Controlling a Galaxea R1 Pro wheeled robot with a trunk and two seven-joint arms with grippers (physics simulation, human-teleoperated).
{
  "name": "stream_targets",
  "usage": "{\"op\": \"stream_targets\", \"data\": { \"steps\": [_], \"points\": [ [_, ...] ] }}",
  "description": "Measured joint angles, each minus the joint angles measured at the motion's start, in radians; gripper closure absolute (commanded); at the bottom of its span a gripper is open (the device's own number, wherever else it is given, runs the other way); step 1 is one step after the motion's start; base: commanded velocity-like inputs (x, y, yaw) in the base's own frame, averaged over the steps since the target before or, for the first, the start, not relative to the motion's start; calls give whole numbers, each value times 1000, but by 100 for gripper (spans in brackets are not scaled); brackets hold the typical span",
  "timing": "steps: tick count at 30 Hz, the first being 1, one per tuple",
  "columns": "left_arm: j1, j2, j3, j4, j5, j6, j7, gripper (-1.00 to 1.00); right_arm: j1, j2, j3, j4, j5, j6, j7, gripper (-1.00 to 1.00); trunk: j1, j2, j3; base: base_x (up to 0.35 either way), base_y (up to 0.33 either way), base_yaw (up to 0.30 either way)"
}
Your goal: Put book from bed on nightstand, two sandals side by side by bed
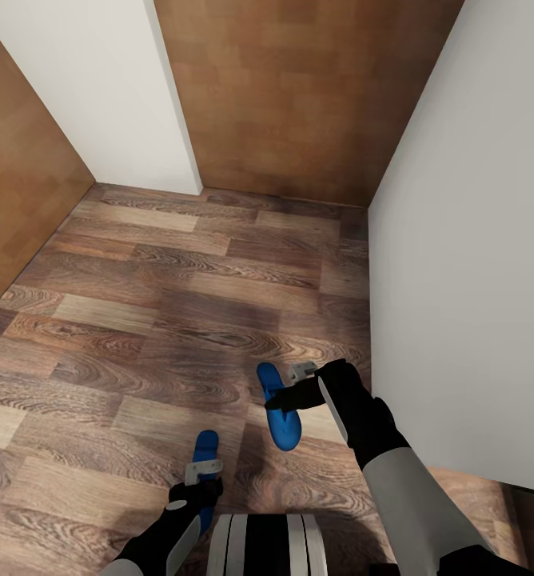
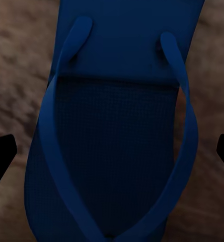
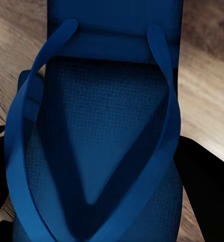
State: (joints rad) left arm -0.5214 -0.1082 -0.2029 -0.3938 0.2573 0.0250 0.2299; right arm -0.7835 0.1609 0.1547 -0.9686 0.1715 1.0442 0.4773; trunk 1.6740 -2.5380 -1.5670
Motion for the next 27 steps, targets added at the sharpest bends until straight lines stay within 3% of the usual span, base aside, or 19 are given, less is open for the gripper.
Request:
{"op": "stream_targets", "data": {
  "steps": [9,14,27],
  "points": [
    [0,0,0,1,-1,0,0,-100,0,0,0,0,0,0,0,100,0,0,0,0,0,0],
    [0,0,0,0,-2,0,0,-100,0,0,0,0,1,0,0,100,2,-1,-19,0,0,0],
    [0,0,0,0,-4,0,0,-100,0,0,0,0,0,0,0,100,2,-1,-19,0,0,0]
  ]
}}
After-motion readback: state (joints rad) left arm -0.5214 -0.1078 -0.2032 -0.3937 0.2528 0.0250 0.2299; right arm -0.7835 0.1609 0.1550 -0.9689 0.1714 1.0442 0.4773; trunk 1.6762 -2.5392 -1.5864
